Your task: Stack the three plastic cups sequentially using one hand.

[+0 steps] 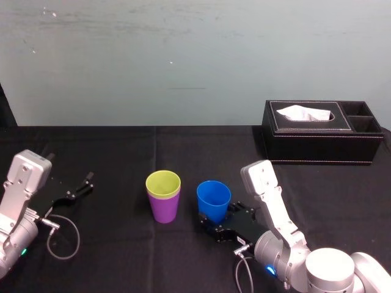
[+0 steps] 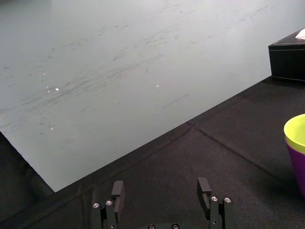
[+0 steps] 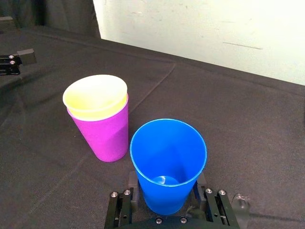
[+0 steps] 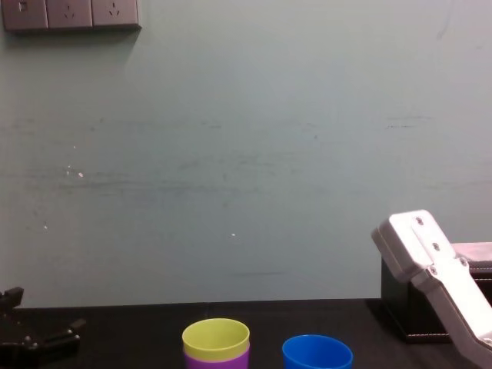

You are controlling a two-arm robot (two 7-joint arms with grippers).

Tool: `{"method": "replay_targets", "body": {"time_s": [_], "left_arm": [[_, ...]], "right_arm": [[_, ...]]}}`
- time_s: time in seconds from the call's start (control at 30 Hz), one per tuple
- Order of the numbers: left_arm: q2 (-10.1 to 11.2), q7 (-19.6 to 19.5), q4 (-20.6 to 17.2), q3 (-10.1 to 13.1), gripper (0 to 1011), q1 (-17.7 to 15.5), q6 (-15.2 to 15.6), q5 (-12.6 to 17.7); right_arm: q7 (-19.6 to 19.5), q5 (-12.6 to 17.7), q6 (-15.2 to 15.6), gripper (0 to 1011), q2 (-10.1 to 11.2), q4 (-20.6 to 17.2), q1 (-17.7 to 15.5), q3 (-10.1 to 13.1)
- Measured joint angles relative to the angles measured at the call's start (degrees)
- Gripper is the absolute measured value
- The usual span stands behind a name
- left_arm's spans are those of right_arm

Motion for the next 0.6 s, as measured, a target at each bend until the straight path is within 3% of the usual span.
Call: {"method": "replay_targets", "body": {"time_s": [0.3,0.6], "left_arm": [[0.00,0.00,0.00,0.00,1000,0.00,0.00,0.00],[0.00,0.00,0.00,0.00,1000,0.00,0.00,0.00]], "right_arm": [[0.15,-0.14,0.40,689,0.32,-0.77,-0.04,-0.10],[1.51,-0.41,5.07,689,1.30,-4.28,0.73,0.23]]}}
